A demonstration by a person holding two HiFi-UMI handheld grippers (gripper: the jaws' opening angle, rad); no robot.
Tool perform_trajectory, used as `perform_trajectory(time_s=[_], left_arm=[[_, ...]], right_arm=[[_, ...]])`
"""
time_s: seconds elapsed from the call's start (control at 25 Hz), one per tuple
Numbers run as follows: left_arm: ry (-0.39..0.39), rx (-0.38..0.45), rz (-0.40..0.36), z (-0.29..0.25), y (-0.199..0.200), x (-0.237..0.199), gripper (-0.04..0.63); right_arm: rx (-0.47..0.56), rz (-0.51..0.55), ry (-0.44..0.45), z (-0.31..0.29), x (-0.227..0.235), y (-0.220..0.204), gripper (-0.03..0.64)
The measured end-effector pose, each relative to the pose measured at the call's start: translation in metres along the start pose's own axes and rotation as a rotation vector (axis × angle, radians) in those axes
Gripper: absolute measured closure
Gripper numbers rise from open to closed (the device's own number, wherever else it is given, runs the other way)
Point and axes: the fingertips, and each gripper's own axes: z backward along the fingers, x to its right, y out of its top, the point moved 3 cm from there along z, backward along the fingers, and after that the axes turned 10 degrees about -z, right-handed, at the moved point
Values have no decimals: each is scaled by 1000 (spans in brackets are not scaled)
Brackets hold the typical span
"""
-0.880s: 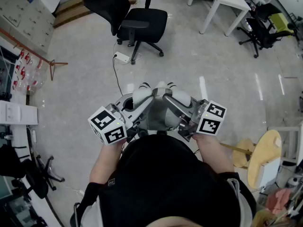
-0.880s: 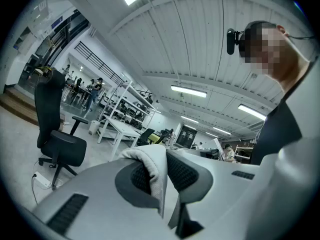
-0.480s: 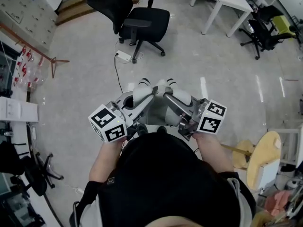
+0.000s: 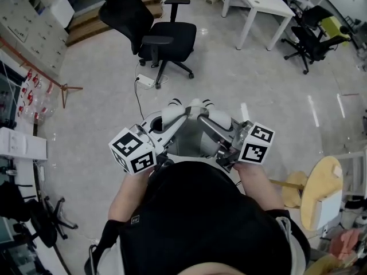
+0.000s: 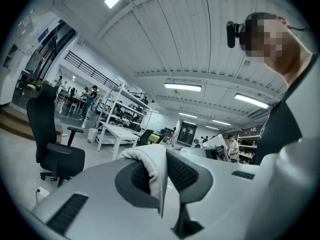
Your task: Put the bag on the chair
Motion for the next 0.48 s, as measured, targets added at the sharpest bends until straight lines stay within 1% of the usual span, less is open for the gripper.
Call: perform_trajectory(time_s=[0.2,0.36,0.48], left_arm=[[-51,4,11,-27,6,15,541],[-79,16,18,-39,8,15,541],[-105,4,18,-49,3,14,541]], right_arm=[[2,68,-55,26,1,14,586],[-9,120,-96,34,2,22,586],[-2,130,-130,38,10,27,586]])
